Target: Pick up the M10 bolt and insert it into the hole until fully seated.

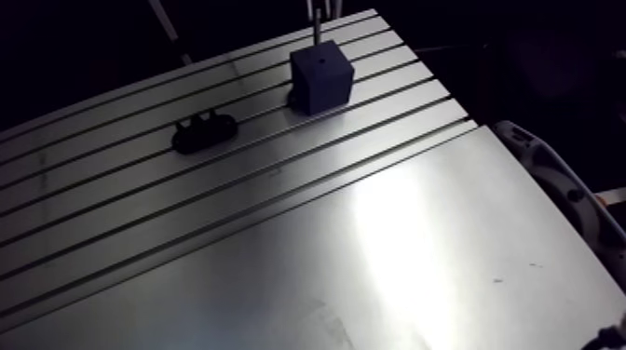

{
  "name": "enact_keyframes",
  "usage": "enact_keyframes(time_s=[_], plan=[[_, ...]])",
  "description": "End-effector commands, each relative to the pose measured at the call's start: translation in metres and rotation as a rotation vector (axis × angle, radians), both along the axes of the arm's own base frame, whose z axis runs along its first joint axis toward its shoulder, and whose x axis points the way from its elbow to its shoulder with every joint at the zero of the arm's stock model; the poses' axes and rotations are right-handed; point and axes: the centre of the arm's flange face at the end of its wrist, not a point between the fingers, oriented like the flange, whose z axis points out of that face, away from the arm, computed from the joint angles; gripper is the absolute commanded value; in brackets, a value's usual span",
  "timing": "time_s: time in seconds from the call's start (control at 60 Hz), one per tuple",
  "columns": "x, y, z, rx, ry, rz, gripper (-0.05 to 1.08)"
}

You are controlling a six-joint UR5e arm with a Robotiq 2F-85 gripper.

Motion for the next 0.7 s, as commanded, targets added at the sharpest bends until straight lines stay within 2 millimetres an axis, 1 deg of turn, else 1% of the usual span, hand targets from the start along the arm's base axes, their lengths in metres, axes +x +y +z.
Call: enact_keyframes(time_s=[0.017, 0.35, 0.7], plan=[[0.0022, 0.0022, -0.0049, -0.001, -0.003, -0.004, 1.08], [0.0029, 0.0044, -0.0049, 0.0, -0.003, -0.007, 1.08], [0.0074, 0.0034, -0.0131, -0.008, -0.021, -0.006, 1.08]])
